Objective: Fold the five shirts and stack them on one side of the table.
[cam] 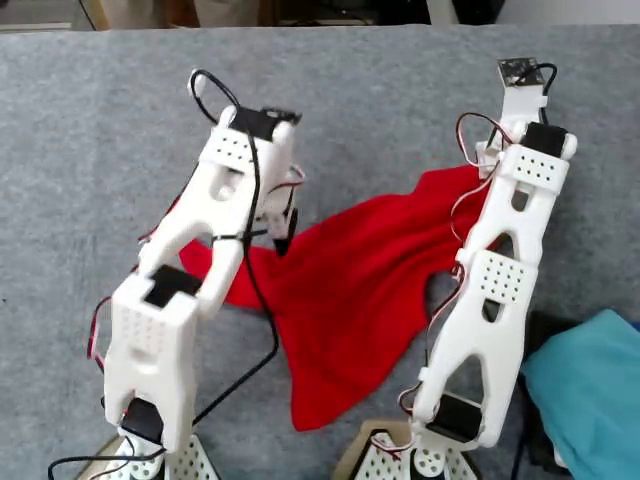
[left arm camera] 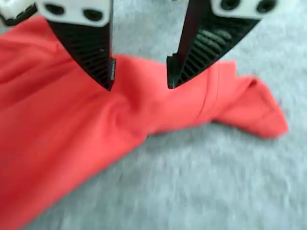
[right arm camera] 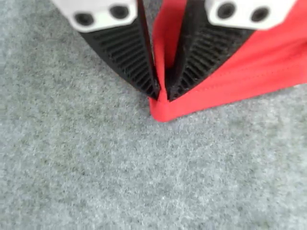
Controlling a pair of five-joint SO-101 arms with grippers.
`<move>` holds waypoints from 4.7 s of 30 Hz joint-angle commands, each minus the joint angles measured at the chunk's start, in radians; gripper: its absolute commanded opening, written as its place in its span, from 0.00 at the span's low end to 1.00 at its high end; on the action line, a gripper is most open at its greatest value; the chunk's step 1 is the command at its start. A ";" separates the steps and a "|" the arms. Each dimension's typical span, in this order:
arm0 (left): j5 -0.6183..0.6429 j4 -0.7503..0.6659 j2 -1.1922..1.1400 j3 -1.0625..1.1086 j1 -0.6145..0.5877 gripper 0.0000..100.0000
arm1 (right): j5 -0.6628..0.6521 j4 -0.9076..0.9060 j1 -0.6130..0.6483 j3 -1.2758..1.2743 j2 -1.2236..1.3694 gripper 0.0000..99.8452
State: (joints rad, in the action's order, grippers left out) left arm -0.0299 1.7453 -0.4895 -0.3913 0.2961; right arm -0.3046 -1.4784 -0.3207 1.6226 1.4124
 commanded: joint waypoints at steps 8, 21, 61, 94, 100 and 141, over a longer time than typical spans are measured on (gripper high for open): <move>0.160 -0.344 0.004 0.181 -0.021 0.19 | 0.003 0.018 0.013 0.044 -0.010 0.00; 0.201 -0.302 -0.084 -0.017 -0.054 0.02 | 0.003 0.018 0.013 0.044 -0.010 0.00; 0.153 0.014 -0.435 -0.913 -0.081 0.21 | -0.064 0.017 0.039 0.045 0.013 0.00; 0.101 -0.109 -0.048 0.331 0.127 0.12 | -0.066 0.023 0.038 0.045 0.015 0.00; 0.055 -0.209 0.220 0.595 0.127 0.13 | -0.066 0.023 0.038 0.045 0.015 0.00; 0.161 -0.399 -0.021 0.486 -0.084 0.02 | -0.066 0.023 0.039 0.045 0.016 0.00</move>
State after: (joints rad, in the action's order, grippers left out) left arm 0.1665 1.3326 -0.5386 -0.0783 0.2302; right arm -0.3598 -1.4737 -0.2931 1.6226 1.4308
